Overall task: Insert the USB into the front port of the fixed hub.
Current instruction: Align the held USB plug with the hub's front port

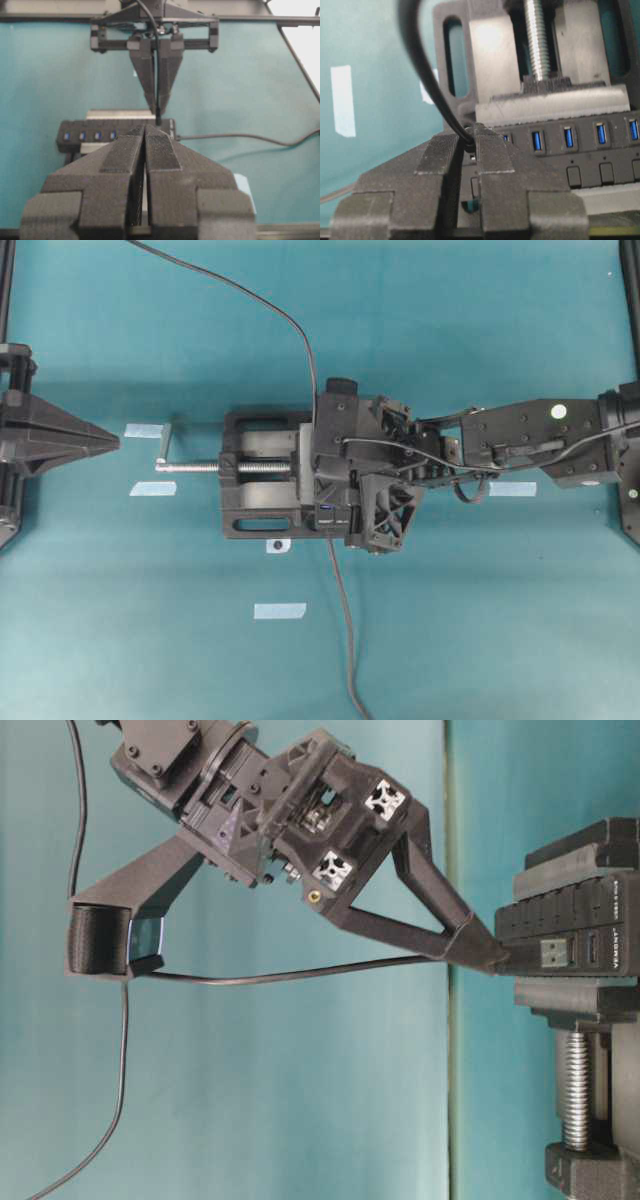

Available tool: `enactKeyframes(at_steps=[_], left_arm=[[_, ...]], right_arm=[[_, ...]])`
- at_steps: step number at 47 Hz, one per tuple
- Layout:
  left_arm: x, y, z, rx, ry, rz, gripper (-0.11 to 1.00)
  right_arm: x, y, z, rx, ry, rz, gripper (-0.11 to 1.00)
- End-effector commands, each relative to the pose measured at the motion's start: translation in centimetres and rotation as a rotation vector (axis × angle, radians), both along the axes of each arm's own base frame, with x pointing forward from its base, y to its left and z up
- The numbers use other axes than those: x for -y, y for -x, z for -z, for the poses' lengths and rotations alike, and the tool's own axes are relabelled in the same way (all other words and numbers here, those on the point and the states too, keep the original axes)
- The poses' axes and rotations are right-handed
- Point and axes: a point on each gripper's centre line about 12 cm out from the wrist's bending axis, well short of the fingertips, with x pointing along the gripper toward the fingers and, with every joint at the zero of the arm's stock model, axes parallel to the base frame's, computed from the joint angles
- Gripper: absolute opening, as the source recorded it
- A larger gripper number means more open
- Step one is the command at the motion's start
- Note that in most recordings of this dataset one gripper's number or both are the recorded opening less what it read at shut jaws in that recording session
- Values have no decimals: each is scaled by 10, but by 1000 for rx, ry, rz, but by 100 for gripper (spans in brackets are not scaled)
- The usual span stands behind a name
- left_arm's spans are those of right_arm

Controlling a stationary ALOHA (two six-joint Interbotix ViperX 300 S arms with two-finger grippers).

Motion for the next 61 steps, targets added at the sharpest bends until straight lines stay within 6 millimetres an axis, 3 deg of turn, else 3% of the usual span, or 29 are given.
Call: enactKeyframes(at_steps=[1, 61], left_arm=[[0, -1, -5, 14, 0, 2, 0], [0, -1, -4, 11, 0, 2, 0]], right_arm=[[-2, -6, -15, 49, -11, 5, 5], [-3, -1, -3, 32, -37, 32, 5]])
